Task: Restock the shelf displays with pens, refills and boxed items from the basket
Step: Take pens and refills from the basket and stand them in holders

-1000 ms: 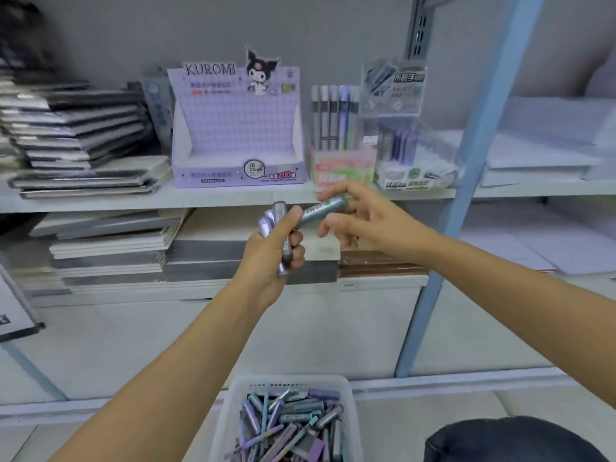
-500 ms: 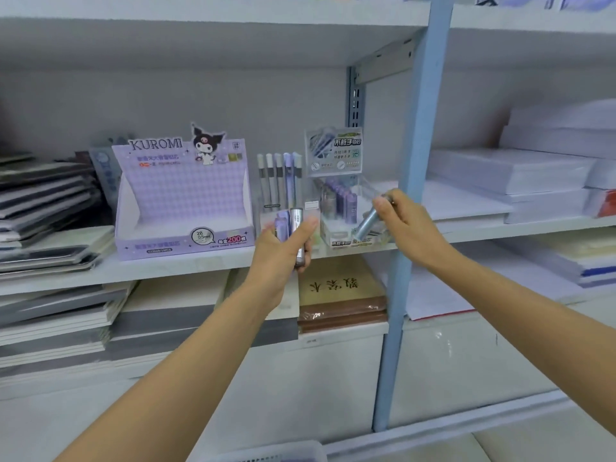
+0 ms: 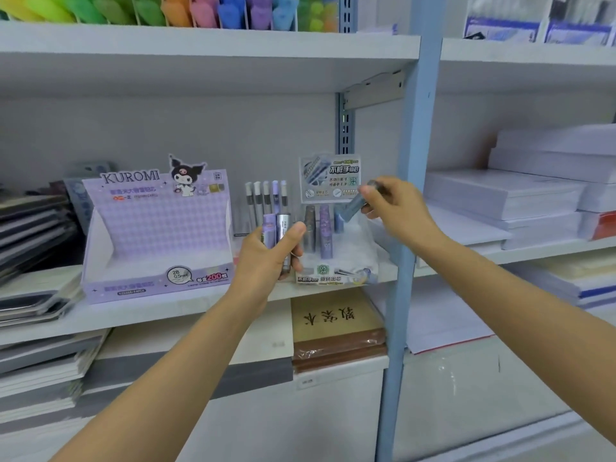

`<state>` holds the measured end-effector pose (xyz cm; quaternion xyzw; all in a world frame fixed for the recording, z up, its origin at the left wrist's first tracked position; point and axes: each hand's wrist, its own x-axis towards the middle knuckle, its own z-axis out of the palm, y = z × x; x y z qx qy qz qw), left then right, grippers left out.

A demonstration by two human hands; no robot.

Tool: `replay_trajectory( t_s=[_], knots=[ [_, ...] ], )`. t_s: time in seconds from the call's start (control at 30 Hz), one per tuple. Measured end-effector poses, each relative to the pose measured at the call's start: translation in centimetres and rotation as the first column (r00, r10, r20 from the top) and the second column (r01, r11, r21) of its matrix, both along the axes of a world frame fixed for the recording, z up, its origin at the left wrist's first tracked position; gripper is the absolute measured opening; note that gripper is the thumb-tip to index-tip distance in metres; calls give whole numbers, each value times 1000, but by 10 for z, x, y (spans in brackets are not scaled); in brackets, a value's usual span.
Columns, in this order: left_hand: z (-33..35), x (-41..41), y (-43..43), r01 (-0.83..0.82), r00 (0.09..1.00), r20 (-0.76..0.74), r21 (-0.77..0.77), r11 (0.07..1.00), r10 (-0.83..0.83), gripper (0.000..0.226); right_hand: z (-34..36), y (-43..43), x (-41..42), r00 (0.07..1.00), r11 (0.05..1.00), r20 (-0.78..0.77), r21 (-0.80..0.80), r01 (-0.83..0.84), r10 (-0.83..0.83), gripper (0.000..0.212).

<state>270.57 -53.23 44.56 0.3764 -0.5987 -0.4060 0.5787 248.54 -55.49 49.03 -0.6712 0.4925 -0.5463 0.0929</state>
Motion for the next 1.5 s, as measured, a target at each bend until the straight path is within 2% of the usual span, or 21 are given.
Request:
replay_trajectory(
  t_s=[0.27, 0.4, 0.5, 0.57, 0.67, 0.77, 0.93, 1.0, 1.07, 1.13, 1.23, 1.37, 1.43, 1.5],
  knots=[
    [-2, 9, -8, 65, 998, 0, -18, 998, -65, 40, -6, -54, 18, 939, 980, -325, 118, 158, -112, 24],
    [-3, 14, -13, 69, 998, 9, -25, 997, -69, 43, -3, -62, 17, 893, 970, -440, 164, 180, -91, 28],
    [-4, 16, -14, 89, 996, 23, -26, 996, -88, 44, 2, -65, 13, 882, 957, -469, 231, 175, -48, 28],
    [-3, 15, -14, 114, 993, 26, -22, 993, -114, 40, 0, -66, 13, 905, 966, -424, 217, 143, -39, 19],
    [-3, 14, -15, 139, 990, 12, -21, 990, -139, 27, -9, -65, 14, 952, 989, -306, 129, 69, -26, 20],
    [-4, 13, -16, 145, 989, 16, -27, 989, -144, 21, -17, -68, 13, 934, 993, -349, 54, 101, -76, 16],
    [-4, 14, -14, 123, 992, 31, -24, 992, -122, 29, -23, -68, 10, 916, 992, -381, -33, 119, -123, 6],
    [-4, 13, -12, 110, 993, 47, -14, 994, -110, 39, -18, -60, 11, 942, 993, -315, -77, 95, -114, 8],
    [-3, 12, -10, 106, 992, 74, -11, 994, -105, 46, -11, -43, 16, 993, 997, -106, -48, -60, 54, 8],
    [-1, 8, -7, 114, 989, 99, -20, 993, -112, 38, -5, -24, 24, 951, 954, 85, -9, -299, 299, 13],
    [2, 0, -4, 146, 984, 107, -43, 988, -141, 18, -2, -1, 35, 862, 860, 98, 71, -505, 498, 22],
    [4, -6, 5, 178, 975, 150, -67, 982, -166, 18, -2, 13, 36, 826, 813, 38, 159, -560, 562, 17],
    [5, -5, 9, 177, 977, 130, -45, 983, -169, 26, -2, 17, 32, 826, 821, 113, 97, -562, 552, 13],
    [6, -2, 11, 169, 985, 46, -14, 985, -169, 33, -4, 20, 27, 816, 836, 220, 3, -548, 534, 12]
  ],
)
